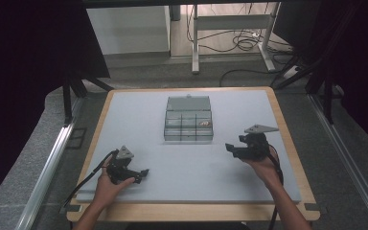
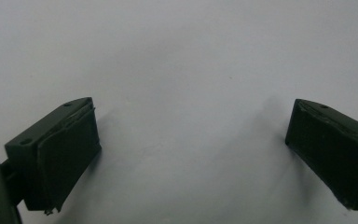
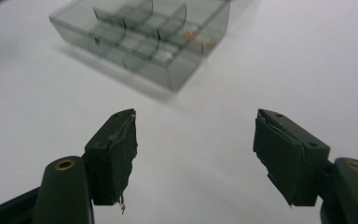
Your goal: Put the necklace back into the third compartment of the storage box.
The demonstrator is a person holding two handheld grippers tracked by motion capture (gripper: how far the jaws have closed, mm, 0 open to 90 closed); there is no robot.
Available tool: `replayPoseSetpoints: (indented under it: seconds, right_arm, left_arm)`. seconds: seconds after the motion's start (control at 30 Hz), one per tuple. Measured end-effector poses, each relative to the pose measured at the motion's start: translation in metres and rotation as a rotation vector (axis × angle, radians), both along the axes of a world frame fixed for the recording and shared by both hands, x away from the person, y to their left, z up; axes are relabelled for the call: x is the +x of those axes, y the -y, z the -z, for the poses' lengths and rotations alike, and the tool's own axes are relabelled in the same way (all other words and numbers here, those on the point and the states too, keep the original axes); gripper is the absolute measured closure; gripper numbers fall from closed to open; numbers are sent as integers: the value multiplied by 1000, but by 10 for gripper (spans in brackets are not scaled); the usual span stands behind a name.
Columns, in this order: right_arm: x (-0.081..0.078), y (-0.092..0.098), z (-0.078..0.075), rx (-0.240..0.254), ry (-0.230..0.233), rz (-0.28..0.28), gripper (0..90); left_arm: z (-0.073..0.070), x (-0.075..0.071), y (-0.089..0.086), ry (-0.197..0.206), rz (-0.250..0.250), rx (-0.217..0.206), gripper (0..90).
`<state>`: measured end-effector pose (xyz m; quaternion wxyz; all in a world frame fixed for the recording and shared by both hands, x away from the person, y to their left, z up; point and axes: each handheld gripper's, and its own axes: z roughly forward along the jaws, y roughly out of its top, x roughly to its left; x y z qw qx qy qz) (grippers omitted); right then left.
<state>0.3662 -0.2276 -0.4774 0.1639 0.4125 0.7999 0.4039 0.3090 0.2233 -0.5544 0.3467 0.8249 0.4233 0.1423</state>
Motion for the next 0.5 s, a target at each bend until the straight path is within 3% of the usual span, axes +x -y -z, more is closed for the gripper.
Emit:
replayPoseSetpoints:
  seconds: [0.1,0.23,0.5]
  right_arm:
    - [-12,12,12,-19,-4,-5,295]
    - [-17,25,26,-40,-35,24,288]
    - [-13,28,32,-64,-40,44,279]
  left_arm:
    - [0,0,0,0,0,0,22]
    - [0,0,0,1,1,1,22]
    - [0,0,0,1,1,1,22]
